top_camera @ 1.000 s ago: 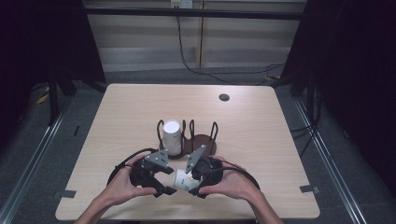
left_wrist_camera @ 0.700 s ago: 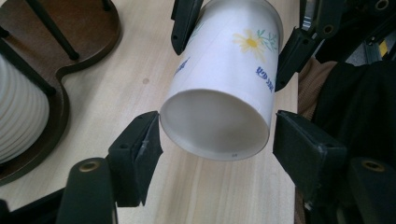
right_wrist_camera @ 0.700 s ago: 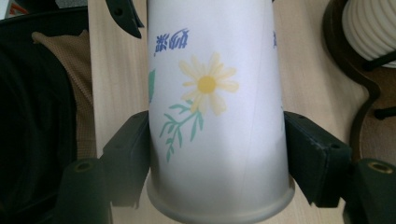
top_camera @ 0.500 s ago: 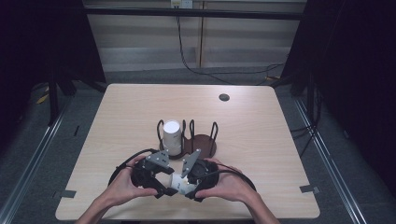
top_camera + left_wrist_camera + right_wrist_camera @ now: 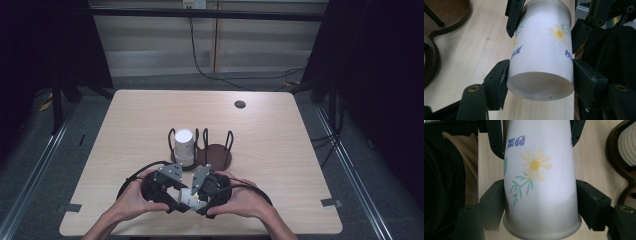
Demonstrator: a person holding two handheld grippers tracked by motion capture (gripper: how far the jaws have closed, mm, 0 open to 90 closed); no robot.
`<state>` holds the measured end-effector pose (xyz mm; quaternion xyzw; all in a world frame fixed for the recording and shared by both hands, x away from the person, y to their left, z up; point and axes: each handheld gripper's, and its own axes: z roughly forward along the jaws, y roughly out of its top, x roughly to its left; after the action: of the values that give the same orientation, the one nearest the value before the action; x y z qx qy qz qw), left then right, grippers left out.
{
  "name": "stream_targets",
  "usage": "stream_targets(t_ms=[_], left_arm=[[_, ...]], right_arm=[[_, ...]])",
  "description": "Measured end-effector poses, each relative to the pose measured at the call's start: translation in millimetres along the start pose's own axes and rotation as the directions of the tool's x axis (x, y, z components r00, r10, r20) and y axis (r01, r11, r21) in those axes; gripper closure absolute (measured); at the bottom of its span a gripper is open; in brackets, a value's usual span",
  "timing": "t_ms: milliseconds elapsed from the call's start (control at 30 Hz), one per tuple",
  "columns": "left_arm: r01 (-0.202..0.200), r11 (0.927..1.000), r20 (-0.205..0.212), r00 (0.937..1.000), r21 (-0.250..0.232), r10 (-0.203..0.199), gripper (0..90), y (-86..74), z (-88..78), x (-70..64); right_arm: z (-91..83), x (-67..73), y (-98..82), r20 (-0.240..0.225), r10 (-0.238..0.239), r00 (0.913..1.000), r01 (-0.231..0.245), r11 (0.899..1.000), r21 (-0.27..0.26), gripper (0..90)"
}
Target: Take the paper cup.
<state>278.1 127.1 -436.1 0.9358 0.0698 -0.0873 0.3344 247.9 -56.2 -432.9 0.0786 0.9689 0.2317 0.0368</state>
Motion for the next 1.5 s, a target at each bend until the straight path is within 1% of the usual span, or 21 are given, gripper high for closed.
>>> stream_targets(t_ms=[33,133,167,200,467,567,600,733,767,833,933,1000,1100,1167,1200,1300,1367,1433,1467,1500], left_arm=[[-0.003,1.0,0.004,1.0,0.007,0.003,34.1,0.6,0.2,-0.5],[0.009,0.9999,0.008,0.9999,0.01,-0.009,33.0,0.4,2.1,0.5],[0.003,0.9999,0.014,0.9999,0.013,-0.003,32.6,0.3,2.6,1.1],[0.004,0.9999,0.013,0.9999,0.012,-0.004,32.6,0.1,3.3,0.8],[0.019,0.9997,0.034,0.9992,0.013,-0.02,34.8,-1.8,5.9,1.9],[0.01,0.9999,0.033,0.9994,0.012,-0.01,35.9,-1.8,5.3,1.9],[0.013,0.9999,0.032,0.9994,0.012,-0.013,36.2,-1.8,5.3,1.4],[0.01,0.9998,0.037,0.9993,0.018,-0.011,36.6,-1.9,6.3,0.8],[0.008,0.9997,0.038,0.9992,0.023,-0.009,36.6,-2.2,7.0,1.0],[0.011,0.9997,0.043,0.999,0.022,-0.012,36.7,-2.6,8.1,0.7],[0.012,0.9998,0.04,0.9991,0.014,-0.013,36.7,-2.3,7.7,0.0],[0.011,0.9999,0.031,0.9994,0.008,-0.011,36.6,-2.5,6.7,0.1],[0.02,0.9998,0.035,0.9992,-0.001,-0.02,36.6,-3.3,5.3,1.4],[0.021,0.9998,0.023,0.9995,-0.008,-0.02,36.6,-3.7,4.6,0.8],[0.02,0.9998,0.03,0.9993,-0.007,-0.02,36.6,-3.6,3.7,1.0],[0.02,0.9997,0.016,0.9997,-0.015,-0.019,36.6,-3.8,2.9,0.9],[0.019,0.9995,0.008,0.9998,-0.024,-0.018,36.6,-4.3,2.1,1.2],[0.017,0.9993,0.002,0.9999,-0.033,-0.017,36.5,-4.9,0.2,2.1],[0.025,0.999,-0.005,0.9997,-0.038,-0.025,36.6,-5.4,-0.3,1.8],[0.023,0.9989,0.0,0.9997,-0.04,-0.023,36.6,-5.7,-1.0,2.6]], right_arm=[[0.2,0.3,0.1,0.002,0.0,1.0,-0.001,1.0,0.004,29.2],[0.1,0.5,0.2,-0.001,-0.006,1.0,0.006,1.0,-0.001,29.2],[-0.4,0.2,0.2,-0.006,-0.009,0.9999,0.009,1.0,-0.003,29.3],[-0.9,0.8,0.5,-0.005,-0.001,1.0,0.001,1.0,-0.004,29.2],[-0.1,0.9,0.3,-0.016,-0.009,0.9998,0.009,1.0,0.003,29.2],[-0.6,0.2,-0.1,-0.018,-0.008,0.9998,0.008,1.0,-0.002,28.9],[-1.1,0.2,-0.4,-0.023,0.0,0.9997,0.0,1.0,-0.006,28.7],[-1.4,-0.5,-2.0,-0.035,0.006,0.9994,-0.007,1.0,-0.018,27.6],[-1.2,-0.5,-2.4,-0.038,0.004,0.9993,-0.005,1.0,-0.027,27.4],[-1.7,-0.6,-3.2,-0.038,0.015,0.9992,-0.016,0.999,-0.049,25.5],[-1.7,-2.1,-4.6,-0.035,0.022,0.9991,-0.024,0.998,-0.062,21.2],[-2.2,-3.1,-5.9,-0.031,0.026,0.9992,-0.029,0.997,-0.072,20.3],[-3.5,-5.1,-8.0,-0.018,0.028,0.9994,-0.03,0.995,-0.095,17.1],[-5.3,-6.9,-9.3,-0.017,0.035,0.9992,-0.037,0.993,-0.112,16.9],[-6.3,-7.6,-10.1,-0.016,0.042,0.999,-0.043,0.992,-0.119,16.6],[-10.3,-9.4,-12.2,-0.017,0.064,0.9978,-0.066,0.988,-0.142,16.0],[-12.2,-10.3,-12.8,-0.017,0.069,0.9975,-0.071,0.985,-0.159,16.0],[-13.6,-11.4,-13.8,-0.016,0.077,0.9969,-0.079,0.982,-0.169,15.7],[-14.0,-11.9,-14.4,-0.016,0.081,0.9966,-0.082,0.982,-0.171,15.6],[-14.3,-12.4,-15.0,-0.017,0.084,0.9963,-0.086,0.981,-0.172,15.5]])
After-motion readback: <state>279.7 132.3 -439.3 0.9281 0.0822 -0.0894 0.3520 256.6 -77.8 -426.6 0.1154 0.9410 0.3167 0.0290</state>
